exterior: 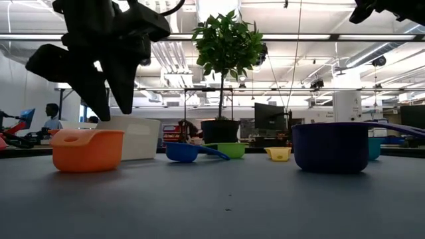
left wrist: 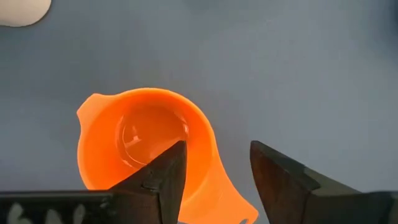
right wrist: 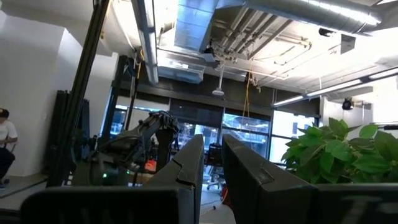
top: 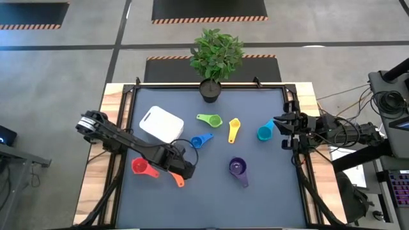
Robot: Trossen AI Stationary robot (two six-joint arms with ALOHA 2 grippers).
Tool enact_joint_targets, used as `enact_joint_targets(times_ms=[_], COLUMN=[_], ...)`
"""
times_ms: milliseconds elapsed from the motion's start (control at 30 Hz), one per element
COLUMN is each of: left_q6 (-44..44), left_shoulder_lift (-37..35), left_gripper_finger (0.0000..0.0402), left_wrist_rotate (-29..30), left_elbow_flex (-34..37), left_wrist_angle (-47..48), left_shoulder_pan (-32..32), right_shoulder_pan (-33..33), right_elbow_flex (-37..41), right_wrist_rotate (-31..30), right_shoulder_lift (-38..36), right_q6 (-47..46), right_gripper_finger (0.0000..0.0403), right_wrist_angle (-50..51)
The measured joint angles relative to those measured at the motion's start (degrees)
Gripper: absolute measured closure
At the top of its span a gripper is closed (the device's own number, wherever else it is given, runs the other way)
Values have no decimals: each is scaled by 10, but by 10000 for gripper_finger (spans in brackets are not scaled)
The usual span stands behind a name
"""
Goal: Nest measuring cups in basket
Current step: Stack the orange measuring cup on top of the violet measuring cup
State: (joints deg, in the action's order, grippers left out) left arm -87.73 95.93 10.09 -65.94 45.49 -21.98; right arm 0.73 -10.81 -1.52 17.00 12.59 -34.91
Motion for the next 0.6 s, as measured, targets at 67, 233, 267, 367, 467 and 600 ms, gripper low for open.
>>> enact_joint_targets(times_ms=[67, 233, 267, 367, 467, 600], left_q6=[-3, -6, -6, -1, 1, 2], left_shoulder_lift=[7, 36, 41, 54, 60, 61], left_gripper_finger=[247, 261, 264, 277, 297, 332], left_wrist_rotate=[0, -1, -1, -1, -1, -1], left_elbow_flex=[0, 1, 1, 0, -5, -7], left_wrist_angle=[-1, -9, -12, -14, -15, -14], left_shoulder_pan=[0, -1, -1, -3, -3, -3], right_shoulder_pan=[0, 0, 0, 0, 0, 0], right_elbow_flex=[0, 0, 0, 0, 0, 0], right_wrist_rotate=[0, 0, 0, 0, 0, 0], right_shoulder_lift=[0, 0, 0, 0, 0, 0], right_q6=[0, 0, 0, 0, 4, 8], right_gripper_finger=[355, 355, 355, 355, 355, 355], right_wrist_angle=[0, 1, 1, 2, 3, 4])
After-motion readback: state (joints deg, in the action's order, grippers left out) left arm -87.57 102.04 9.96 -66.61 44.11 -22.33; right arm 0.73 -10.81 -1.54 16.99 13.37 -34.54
